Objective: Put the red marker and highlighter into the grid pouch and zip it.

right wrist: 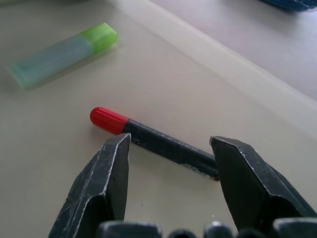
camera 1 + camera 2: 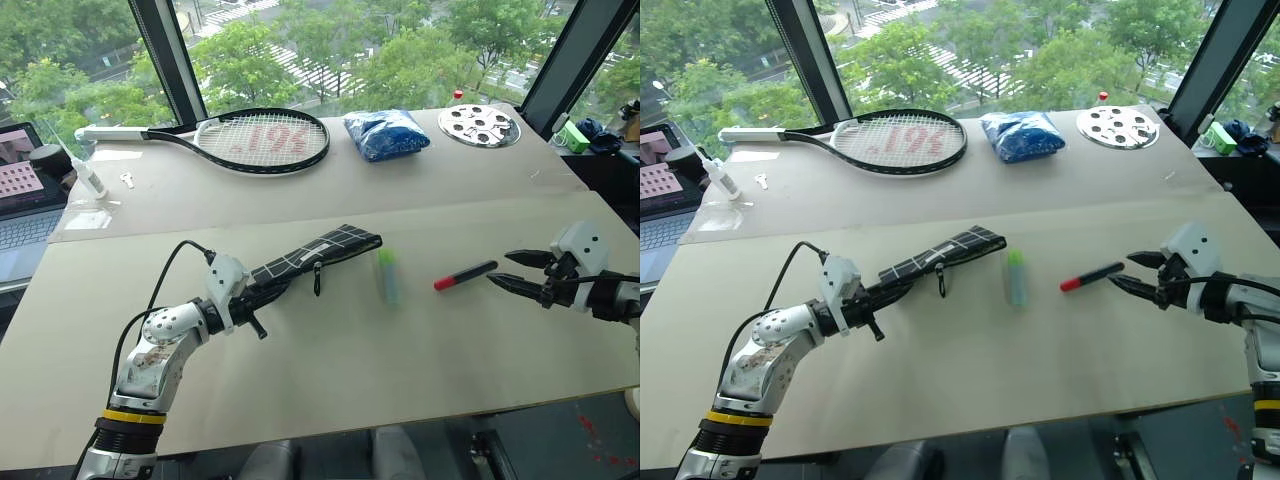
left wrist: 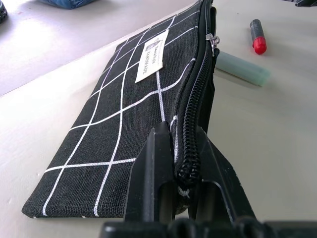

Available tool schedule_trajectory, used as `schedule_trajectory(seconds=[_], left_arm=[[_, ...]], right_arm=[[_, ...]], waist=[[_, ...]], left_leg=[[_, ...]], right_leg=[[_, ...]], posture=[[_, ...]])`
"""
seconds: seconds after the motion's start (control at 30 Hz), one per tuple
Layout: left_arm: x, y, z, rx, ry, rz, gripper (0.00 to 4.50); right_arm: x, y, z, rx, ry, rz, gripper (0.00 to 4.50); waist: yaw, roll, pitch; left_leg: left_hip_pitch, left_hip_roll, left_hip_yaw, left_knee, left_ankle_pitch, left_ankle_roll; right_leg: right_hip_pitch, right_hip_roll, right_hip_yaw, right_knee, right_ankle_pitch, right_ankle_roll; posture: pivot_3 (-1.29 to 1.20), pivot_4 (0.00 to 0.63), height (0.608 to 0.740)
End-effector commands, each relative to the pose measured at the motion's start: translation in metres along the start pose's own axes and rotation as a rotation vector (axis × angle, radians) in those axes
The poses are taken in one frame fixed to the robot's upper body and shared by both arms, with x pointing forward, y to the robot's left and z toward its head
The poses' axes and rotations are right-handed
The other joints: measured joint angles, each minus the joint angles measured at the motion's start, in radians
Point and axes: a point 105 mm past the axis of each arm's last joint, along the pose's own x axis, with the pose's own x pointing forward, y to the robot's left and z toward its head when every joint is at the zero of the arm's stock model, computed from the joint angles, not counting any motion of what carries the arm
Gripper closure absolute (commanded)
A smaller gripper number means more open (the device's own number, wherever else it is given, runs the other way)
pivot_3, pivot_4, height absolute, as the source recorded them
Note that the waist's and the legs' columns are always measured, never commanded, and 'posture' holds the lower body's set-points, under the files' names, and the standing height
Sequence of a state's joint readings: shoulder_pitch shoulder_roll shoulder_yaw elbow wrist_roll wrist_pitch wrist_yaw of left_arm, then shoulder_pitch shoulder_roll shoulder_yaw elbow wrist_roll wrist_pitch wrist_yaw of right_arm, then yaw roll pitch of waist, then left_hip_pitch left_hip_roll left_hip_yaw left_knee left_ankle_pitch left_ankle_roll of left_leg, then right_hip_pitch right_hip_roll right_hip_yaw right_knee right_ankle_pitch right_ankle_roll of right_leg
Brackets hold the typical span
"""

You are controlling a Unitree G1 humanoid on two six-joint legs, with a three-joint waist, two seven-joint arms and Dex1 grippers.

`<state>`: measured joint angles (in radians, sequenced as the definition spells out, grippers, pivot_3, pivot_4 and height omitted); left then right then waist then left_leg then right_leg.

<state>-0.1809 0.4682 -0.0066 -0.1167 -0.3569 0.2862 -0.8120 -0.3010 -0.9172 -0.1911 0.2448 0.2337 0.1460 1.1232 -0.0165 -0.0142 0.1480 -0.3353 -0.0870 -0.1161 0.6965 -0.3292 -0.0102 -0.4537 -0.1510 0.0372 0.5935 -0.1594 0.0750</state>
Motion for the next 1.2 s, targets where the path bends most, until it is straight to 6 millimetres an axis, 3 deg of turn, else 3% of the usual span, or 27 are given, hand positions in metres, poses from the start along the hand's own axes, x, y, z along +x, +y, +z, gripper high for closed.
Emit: schedule_trajectory(seconds=[0.03, 0.37, 0.87, 0.9, 1.0, 1.1, 1.2], left_arm=[[-0.003, 0.001, 0.009, 0.029, -0.031, 0.001, 4.50], [-0.011, 0.005, 0.011, 0.045, -0.029, 0.015, 4.50], [-0.020, 0.004, 0.012, 0.054, -0.019, 0.032, 4.50], [-0.020, 0.003, 0.013, 0.054, -0.020, 0.035, 4.50], [-0.021, 0.003, 0.013, 0.054, -0.020, 0.040, 4.50], [-0.020, 0.004, 0.012, 0.054, -0.017, 0.042, 4.50], [-0.018, 0.005, 0.011, 0.055, -0.015, 0.044, 4.50]], right_arm=[[0.010, 0.002, 0.007, -0.117, 0.022, 0.073, 1.62], [0.031, -0.013, 0.001, -0.284, 0.134, 0.198, 1.62], [0.056, -0.005, -0.007, -0.322, 0.255, 0.413, 1.62], [0.056, -0.005, -0.006, -0.325, 0.251, 0.421, 2.12], [0.053, -0.004, -0.005, -0.308, 0.244, 0.441, 2.91], [0.049, -0.004, -0.006, -0.293, 0.239, 0.447, 4.03], [0.046, -0.006, -0.004, -0.268, 0.220, 0.436, 4.05]], waist=[[-0.001, 0.000, 0.000], [-0.001, 0.000, 0.000], [-0.008, 0.000, 0.000], [-0.010, 0.000, 0.000], [-0.013, 0.000, 0.000], [-0.014, 0.000, 0.000], [-0.014, 0.000, 0.000]], left_leg=[[0.000, 0.000, 0.000, 0.000, 0.000, 0.000], [0.000, 0.000, 0.003, 0.000, 0.000, 0.000], [0.001, 0.001, 0.003, 0.000, 0.000, 0.000], [0.001, 0.001, 0.003, 0.000, 0.000, 0.000], [0.001, 0.001, 0.003, 0.000, 0.000, 0.000], [0.000, 0.001, 0.003, 0.000, 0.000, 0.000], [0.000, 0.001, 0.003, 0.000, 0.000, 0.000]], right_leg=[[0.000, 0.000, 0.001, 0.000, 0.000, 0.000], [-0.001, 0.000, 0.002, -0.001, 0.001, 0.001], [-0.001, 0.000, 0.003, -0.001, 0.001, 0.001], [-0.001, 0.001, 0.003, -0.001, 0.001, 0.001], [-0.001, 0.001, 0.003, -0.001, 0.001, 0.001], [-0.001, 0.001, 0.003, -0.001, 0.001, 0.001], [-0.001, 0.001, 0.003, -0.001, 0.001, 0.001]], posture=[[0.00, 0.150, 0.740], [0.00, 0.150, 0.740], [0.00, 0.150, 0.740], [0.00, 0.150, 0.740], [0.00, 0.150, 0.740], [0.00, 0.150, 0.740], [0.00, 0.150, 0.740]])
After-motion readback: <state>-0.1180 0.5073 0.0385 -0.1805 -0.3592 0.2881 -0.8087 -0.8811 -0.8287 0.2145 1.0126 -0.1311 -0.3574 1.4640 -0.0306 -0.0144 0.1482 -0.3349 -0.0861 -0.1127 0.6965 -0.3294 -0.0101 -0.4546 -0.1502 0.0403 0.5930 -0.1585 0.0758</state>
